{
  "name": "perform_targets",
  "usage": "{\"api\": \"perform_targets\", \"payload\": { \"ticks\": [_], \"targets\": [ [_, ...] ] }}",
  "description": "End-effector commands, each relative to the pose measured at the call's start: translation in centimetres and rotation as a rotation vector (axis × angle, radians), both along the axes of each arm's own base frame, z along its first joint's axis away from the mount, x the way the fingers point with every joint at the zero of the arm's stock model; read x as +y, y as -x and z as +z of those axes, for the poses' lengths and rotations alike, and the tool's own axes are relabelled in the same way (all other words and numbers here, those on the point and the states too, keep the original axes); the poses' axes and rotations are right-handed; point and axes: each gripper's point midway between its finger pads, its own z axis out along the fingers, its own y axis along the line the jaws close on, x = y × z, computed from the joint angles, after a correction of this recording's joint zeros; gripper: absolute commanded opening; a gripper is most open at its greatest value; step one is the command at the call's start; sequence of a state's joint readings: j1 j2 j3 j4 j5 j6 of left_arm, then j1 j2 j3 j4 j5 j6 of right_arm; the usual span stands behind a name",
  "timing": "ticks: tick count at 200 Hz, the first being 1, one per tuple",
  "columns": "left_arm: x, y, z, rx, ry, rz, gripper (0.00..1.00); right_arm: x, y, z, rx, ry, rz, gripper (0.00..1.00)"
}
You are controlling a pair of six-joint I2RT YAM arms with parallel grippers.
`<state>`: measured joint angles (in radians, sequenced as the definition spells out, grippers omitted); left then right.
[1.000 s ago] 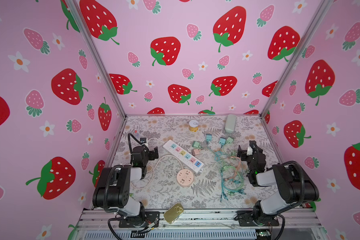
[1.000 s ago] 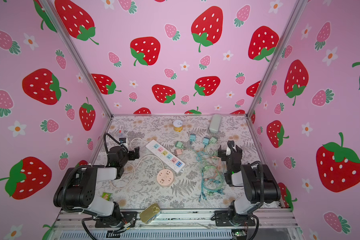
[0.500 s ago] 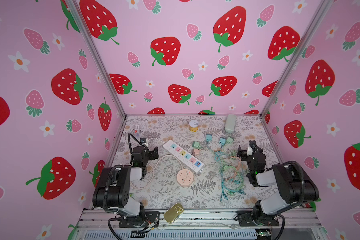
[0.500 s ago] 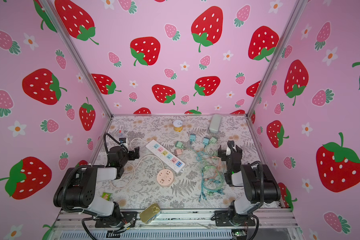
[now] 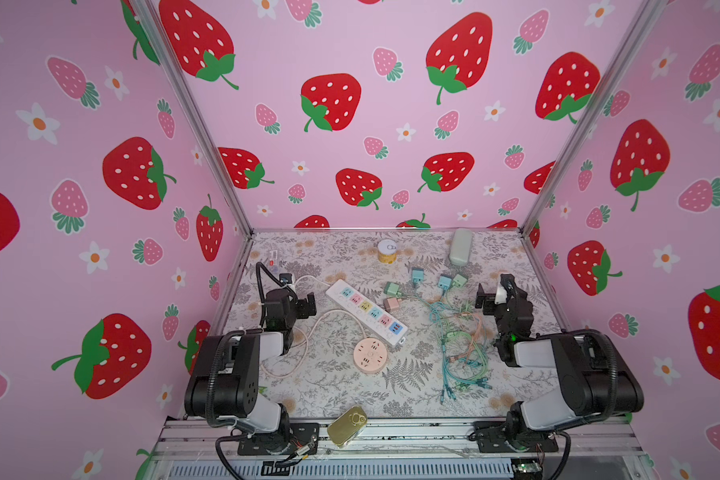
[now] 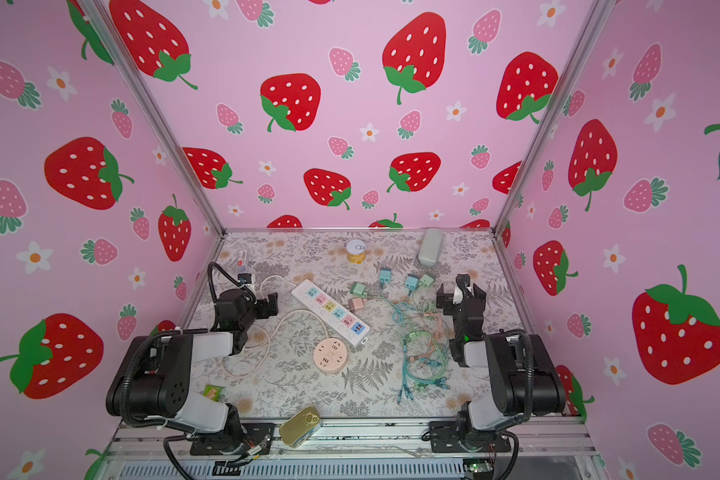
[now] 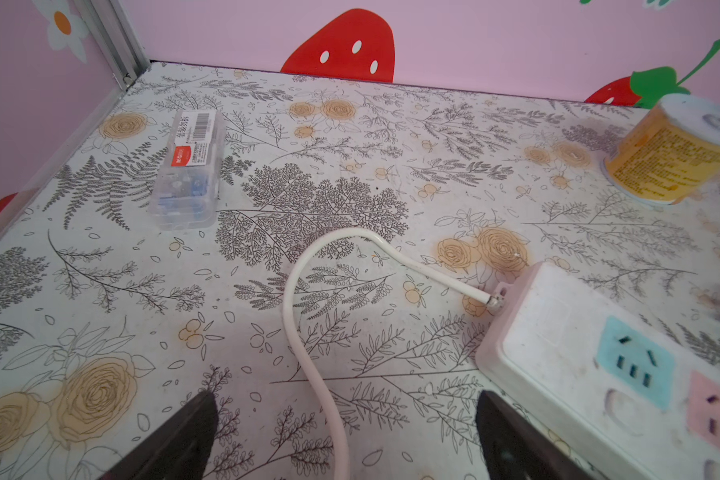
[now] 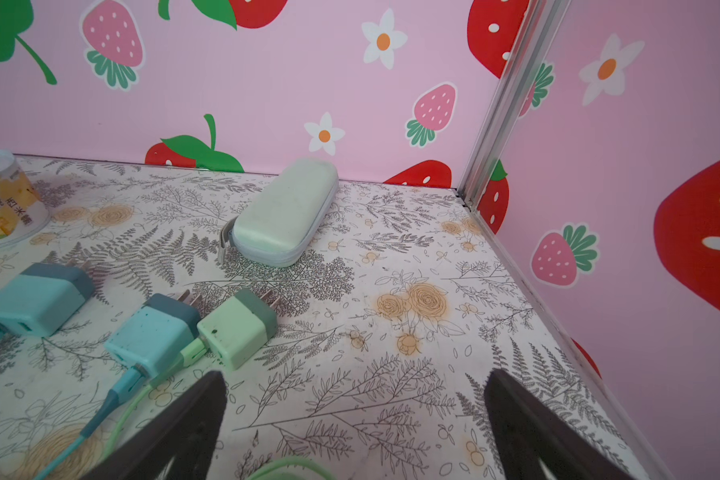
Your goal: Insert the plug
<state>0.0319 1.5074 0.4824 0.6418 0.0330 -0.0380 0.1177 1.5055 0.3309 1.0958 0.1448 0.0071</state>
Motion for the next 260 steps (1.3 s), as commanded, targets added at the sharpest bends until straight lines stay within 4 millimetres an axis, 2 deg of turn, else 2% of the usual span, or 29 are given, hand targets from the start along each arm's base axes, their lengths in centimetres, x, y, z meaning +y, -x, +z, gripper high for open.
{"api": "perform_targets", "payload": {
  "ticks": [1,52,100,132,190,229,260],
  "targets": [
    [0.4,-0.4,2.0,-0.021,-0.008,0.029,0.99,-0.7,-0.2,0.2,0.023,-0.013,-0.040,1.00],
    [-0.3,0.1,3.6,0.024,-0.048,0.054,0.98,-0.8,-1.2,1.6,0.086,0.001,-0.095,0.99],
    [-2.0,0.3,6.6,0.012,-0.031,0.035,0.98,1.1,-2.3,3.2,0.150,0.019,-0.065,0.99],
    [-3.1,0.2,8.3,0.040,0.002,0.022,0.99,3.4,-2.7,4.5,0.186,0.017,-0.004,0.99],
    [-6.7,1.0,10.4,0.093,0.065,-0.076,0.98,8.3,-3.6,6.5,0.262,-0.018,0.118,0.98],
    [-8.6,2.6,10.3,0.149,0.139,-0.125,0.98,11.5,-4.4,6.9,0.307,-0.080,0.185,0.97],
    [-9.3,4.0,10.3,0.171,0.158,-0.140,0.97,14.1,-5.1,6.0,0.353,-0.095,0.214,0.96]
  ]
}}
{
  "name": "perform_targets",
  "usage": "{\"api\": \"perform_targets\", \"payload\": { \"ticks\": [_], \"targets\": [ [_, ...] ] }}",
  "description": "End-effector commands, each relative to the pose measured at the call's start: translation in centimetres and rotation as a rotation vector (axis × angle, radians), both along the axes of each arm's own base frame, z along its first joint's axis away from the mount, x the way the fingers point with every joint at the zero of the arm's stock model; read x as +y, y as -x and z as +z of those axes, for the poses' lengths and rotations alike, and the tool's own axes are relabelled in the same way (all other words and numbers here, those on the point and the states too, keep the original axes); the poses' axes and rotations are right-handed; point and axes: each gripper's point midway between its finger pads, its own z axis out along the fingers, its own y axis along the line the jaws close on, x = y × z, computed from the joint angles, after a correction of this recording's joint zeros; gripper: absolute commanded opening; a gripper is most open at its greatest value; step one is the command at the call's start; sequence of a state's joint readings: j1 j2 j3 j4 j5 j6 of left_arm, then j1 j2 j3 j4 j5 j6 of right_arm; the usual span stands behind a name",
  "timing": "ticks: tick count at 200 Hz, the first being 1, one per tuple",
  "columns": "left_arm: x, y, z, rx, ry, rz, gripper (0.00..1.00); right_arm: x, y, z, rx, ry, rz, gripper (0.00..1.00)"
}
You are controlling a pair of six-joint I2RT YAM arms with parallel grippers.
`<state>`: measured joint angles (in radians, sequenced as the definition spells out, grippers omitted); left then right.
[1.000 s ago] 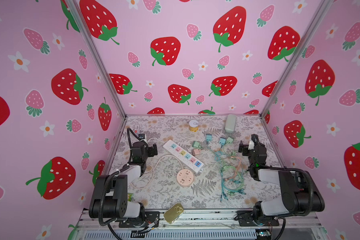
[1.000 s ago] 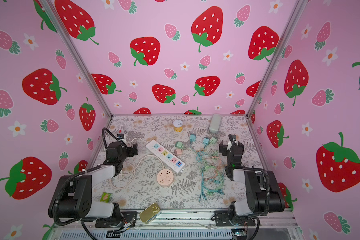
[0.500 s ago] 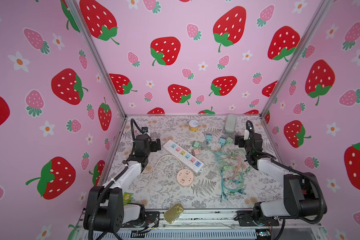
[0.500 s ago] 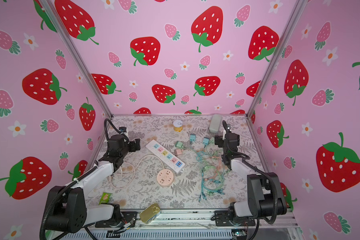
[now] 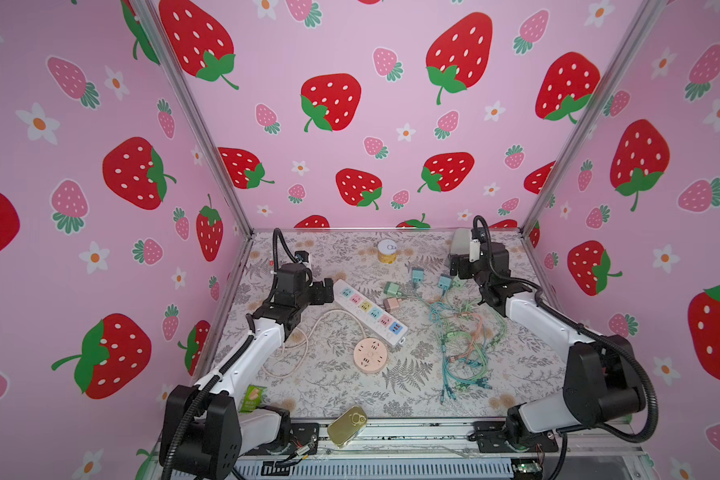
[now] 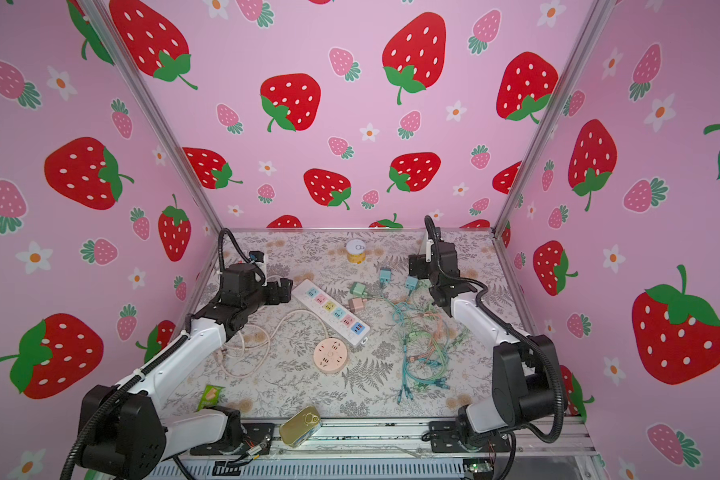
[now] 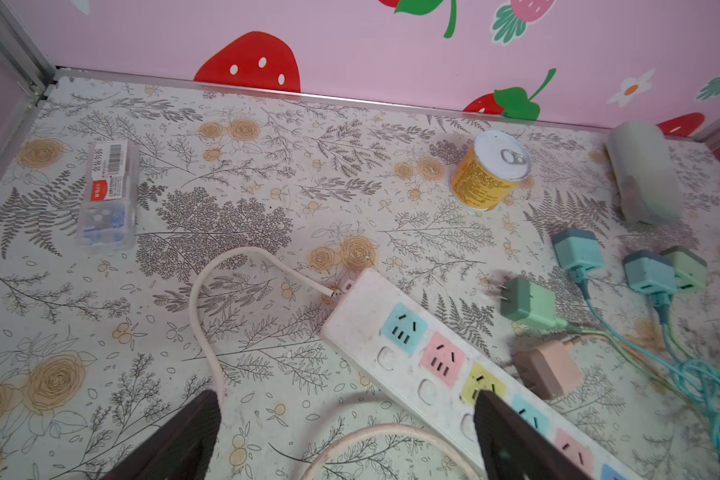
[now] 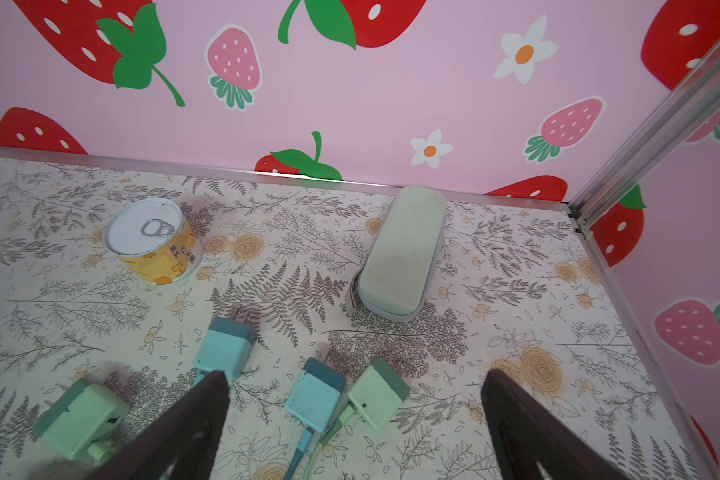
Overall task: Insert the plug
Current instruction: 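Reach the right gripper forward over the teal charger plug near the can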
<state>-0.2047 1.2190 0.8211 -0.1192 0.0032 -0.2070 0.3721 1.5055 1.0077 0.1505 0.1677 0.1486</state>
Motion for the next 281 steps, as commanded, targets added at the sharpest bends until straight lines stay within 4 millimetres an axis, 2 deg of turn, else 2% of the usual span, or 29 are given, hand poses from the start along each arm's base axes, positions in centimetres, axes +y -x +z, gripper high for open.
{"api": "perform_targets", "payload": {
  "ticks": [1,66,153,198,281],
  "targets": [
    [-0.8,1.2,0.9,0.026,0.042,-0.016,0.98,2.0,0.1,-1.6,0.085,-0.028,0.026,0.96],
    [-1.2,3.0,1.0,0.040,0.067,-0.024,0.97,6.2,-1.1,-5.0,0.156,-0.093,0.062,0.93],
    [-1.2,3.7,2.2,0.034,0.086,-0.027,0.98,10.2,-2.8,-9.4,0.247,-0.137,0.085,0.88],
    [-1.2,3.9,1.6,0.050,0.080,-0.027,0.97,11.3,-3.6,-11.6,0.291,-0.161,0.082,0.87],
    [-1.3,3.9,1.2,0.057,0.086,-0.029,0.97,12.5,-3.9,-15.1,0.363,-0.188,0.065,0.84]
  ]
}}
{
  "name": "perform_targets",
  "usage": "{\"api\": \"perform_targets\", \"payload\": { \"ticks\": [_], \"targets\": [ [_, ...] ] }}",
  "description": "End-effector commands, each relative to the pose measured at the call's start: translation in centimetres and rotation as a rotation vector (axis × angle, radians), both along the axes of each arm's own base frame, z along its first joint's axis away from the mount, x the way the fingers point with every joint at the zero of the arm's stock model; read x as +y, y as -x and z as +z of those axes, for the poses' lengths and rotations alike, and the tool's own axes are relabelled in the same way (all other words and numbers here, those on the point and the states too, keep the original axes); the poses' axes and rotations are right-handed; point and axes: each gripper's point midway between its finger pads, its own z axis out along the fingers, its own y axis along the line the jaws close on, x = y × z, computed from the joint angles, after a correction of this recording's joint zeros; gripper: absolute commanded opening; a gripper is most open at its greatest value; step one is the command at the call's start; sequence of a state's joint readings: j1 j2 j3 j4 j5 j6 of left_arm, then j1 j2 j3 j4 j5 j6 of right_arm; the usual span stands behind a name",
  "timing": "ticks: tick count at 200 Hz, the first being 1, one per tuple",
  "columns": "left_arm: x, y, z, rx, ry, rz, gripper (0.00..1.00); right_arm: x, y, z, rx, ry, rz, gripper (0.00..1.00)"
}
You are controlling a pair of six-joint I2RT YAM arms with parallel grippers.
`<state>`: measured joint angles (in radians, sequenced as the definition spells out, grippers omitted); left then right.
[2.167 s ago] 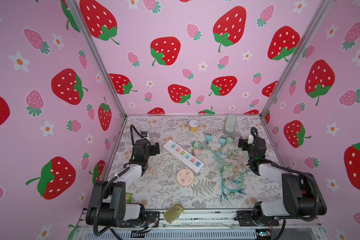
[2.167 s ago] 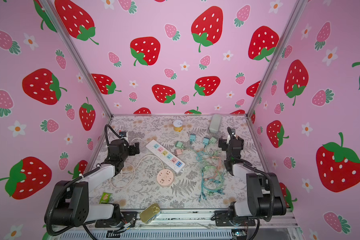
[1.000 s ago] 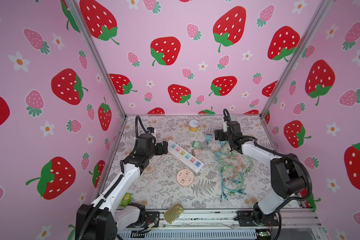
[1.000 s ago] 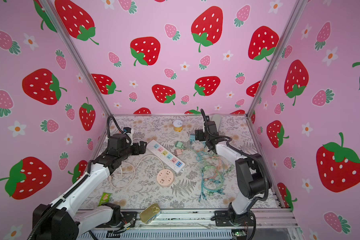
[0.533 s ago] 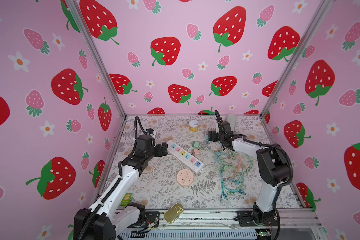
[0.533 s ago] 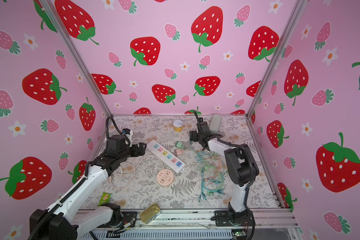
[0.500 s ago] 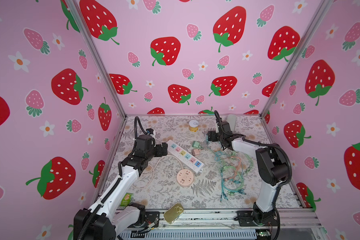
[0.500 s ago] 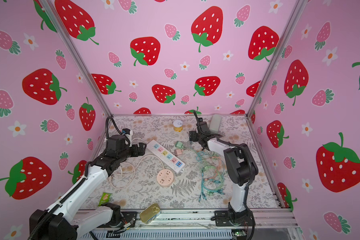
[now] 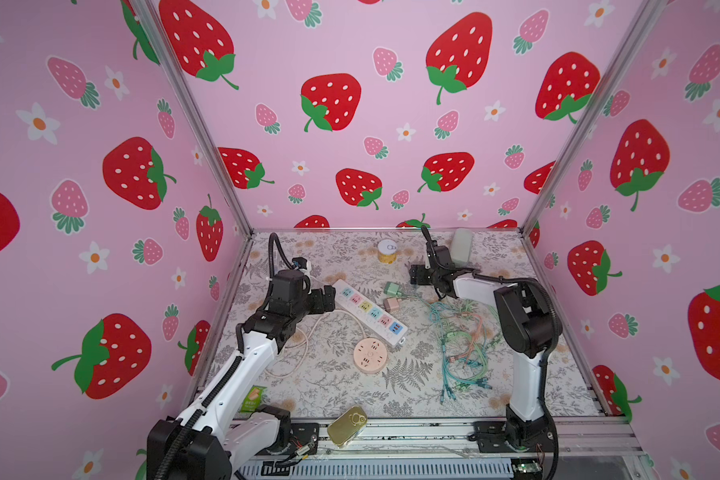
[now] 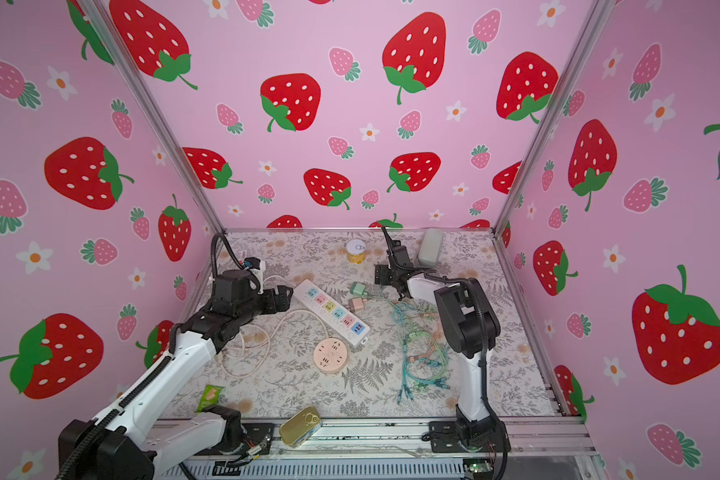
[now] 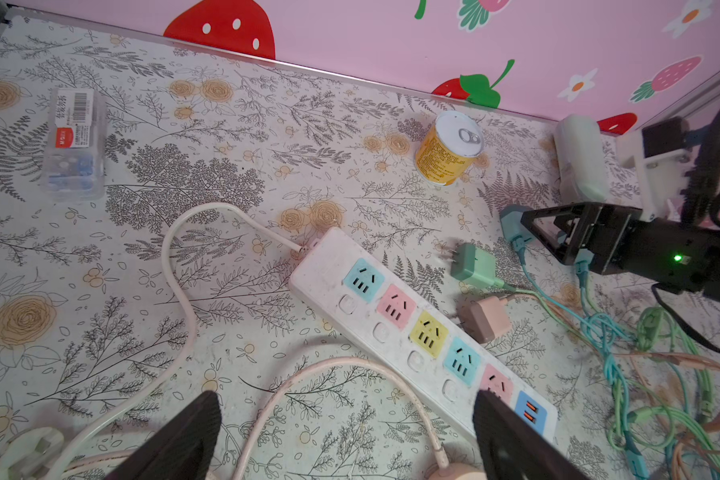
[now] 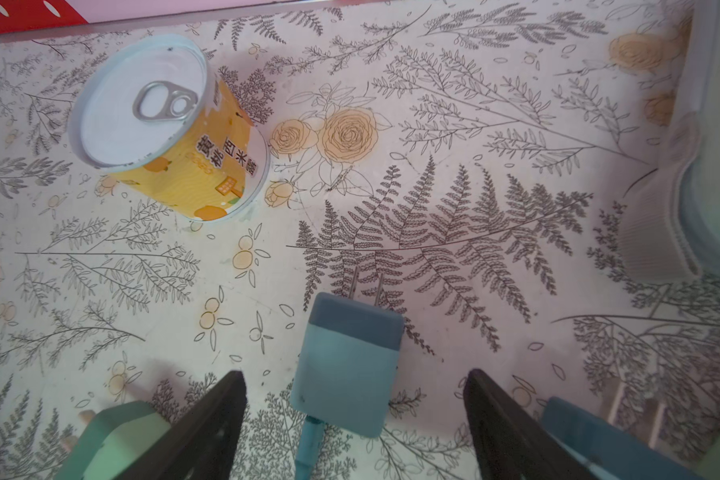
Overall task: Insert the plug
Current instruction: 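Reach the right gripper forward over the teal charger plug near the can, then lower the right gripper and close it on the teal charger plug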
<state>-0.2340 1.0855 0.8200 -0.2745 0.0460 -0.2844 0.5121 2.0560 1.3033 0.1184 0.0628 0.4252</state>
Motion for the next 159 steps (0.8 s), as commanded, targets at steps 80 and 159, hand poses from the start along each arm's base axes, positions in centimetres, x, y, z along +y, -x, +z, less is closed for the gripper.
{"api": "perform_targets", "payload": {
  "ticks": [80,159],
  "targets": [
    [-0.4,0.2,-0.2,0.015,0.011,-0.015,0.97,1.5,-0.3,-2.4,0.051,-0.003,-0.015,0.79],
    [-0.6,0.2,-0.2,0.017,0.021,-0.020,0.97,1.7,0.0,-3.8,0.079,0.046,-0.034,0.73]
  ]
}}
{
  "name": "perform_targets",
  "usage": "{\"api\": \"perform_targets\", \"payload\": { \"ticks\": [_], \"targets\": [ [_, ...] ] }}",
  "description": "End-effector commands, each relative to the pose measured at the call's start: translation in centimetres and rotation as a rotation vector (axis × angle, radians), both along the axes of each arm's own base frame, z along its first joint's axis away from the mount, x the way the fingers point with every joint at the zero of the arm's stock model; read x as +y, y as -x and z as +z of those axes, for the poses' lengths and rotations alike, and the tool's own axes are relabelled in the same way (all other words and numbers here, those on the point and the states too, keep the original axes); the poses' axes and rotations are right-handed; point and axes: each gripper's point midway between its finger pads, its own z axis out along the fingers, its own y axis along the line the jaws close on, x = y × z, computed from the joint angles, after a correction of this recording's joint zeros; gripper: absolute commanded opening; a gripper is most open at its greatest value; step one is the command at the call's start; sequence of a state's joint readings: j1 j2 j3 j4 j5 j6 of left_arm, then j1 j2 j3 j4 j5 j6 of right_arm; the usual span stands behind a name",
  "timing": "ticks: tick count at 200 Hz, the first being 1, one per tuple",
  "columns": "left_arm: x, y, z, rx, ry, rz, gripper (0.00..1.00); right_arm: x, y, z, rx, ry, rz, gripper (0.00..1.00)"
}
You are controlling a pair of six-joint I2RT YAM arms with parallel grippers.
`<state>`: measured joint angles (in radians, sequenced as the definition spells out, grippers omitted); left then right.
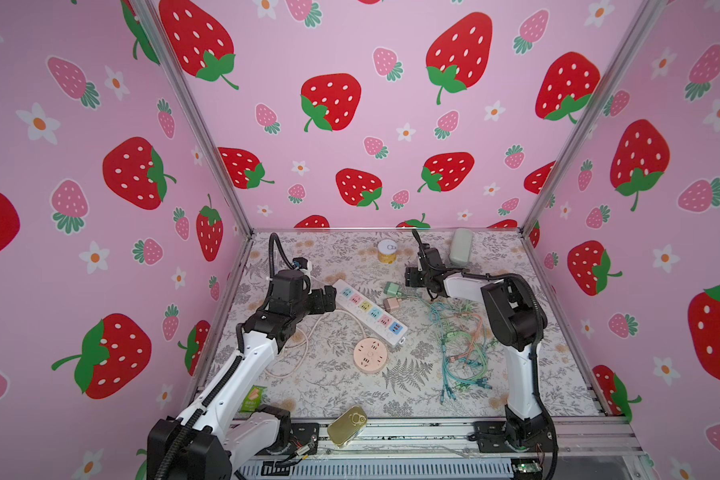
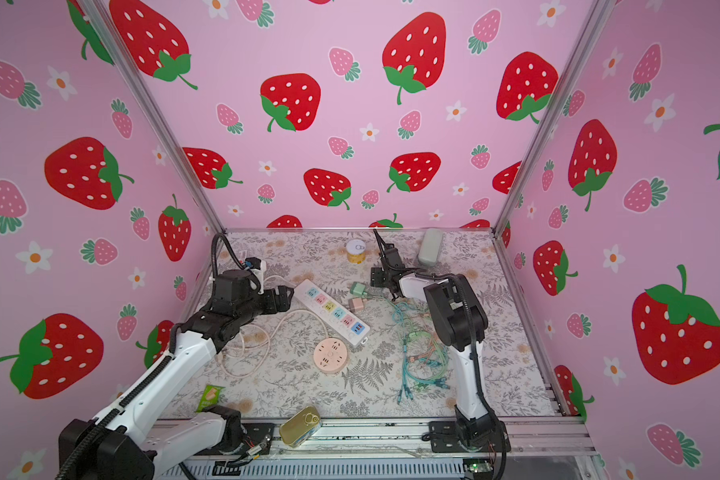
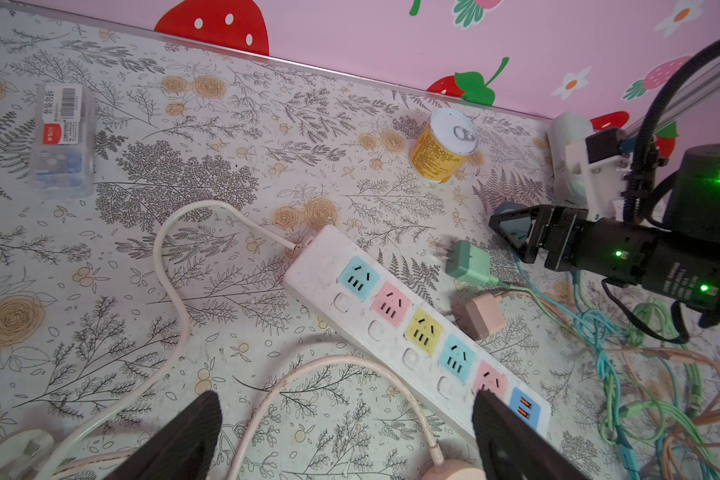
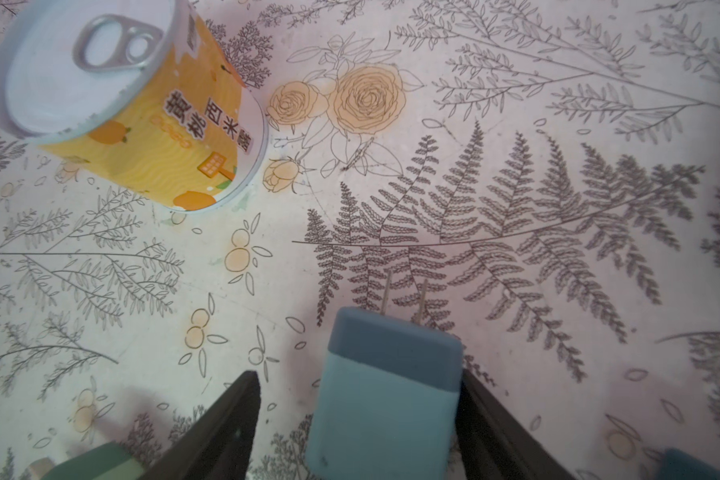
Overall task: Insert the plug
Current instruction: 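Lower the right gripper and close it on the teal charger plug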
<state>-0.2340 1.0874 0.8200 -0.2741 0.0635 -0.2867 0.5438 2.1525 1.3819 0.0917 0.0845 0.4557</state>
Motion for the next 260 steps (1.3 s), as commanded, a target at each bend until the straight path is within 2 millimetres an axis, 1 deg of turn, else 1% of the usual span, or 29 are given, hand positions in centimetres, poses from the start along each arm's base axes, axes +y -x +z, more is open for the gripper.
{"api": "perform_targets", "payload": {
  "ticks": [1,81,94,141,145,152,168,188,211,249,251,260],
  "targets": [
    [-0.3,0.2,-0.2,0.013,0.009,-0.007,0.97,-0.2,0.4,-1.3,0.039,0.032,-0.029,0.73],
    [-0.4,0.2,-0.1,0.013,0.017,-0.007,0.96,-1.1,1.1,-2.0,0.041,0.124,-0.045,0.62],
    [-0.4,0.1,0.1,0.003,0.021,-0.004,0.96,-1.0,1.0,-1.8,0.035,0.126,-0.039,0.58],
    [-0.3,0.3,0.5,-0.007,0.025,-0.004,0.96,-0.6,0.9,-1.4,0.019,0.123,-0.017,0.52],
    [-0.4,0.3,0.5,-0.008,0.028,-0.004,0.96,-0.5,0.9,-1.4,0.017,0.122,-0.009,0.48],
    [-0.4,0.3,0.4,-0.005,0.029,-0.007,0.96,-0.2,0.9,-1.2,0.012,0.114,0.011,0.45],
    [-0.6,0.3,0.6,-0.003,0.034,-0.014,0.96,0.3,1.1,-0.8,0.001,0.102,0.049,0.40],
    [-0.5,0.3,1.0,-0.014,0.038,-0.013,0.96,0.7,1.2,0.4,-0.034,0.092,0.094,0.38],
    [-0.8,0.5,1.6,-0.036,0.054,-0.023,0.96,1.4,1.7,2.4,-0.081,0.066,0.156,0.33],
    [-1.3,0.4,1.8,-0.033,0.076,-0.041,0.96,2.2,2.6,5.6,-0.131,0.033,0.235,0.33],
    [-1.6,0.5,1.9,-0.032,0.089,-0.059,0.96,2.3,2.6,5.8,-0.134,0.031,0.238,0.33],
    [-2.0,0.5,2.1,-0.041,0.109,-0.071,0.96,2.4,2.8,6.5,-0.143,0.022,0.250,0.33]
  ]
}}
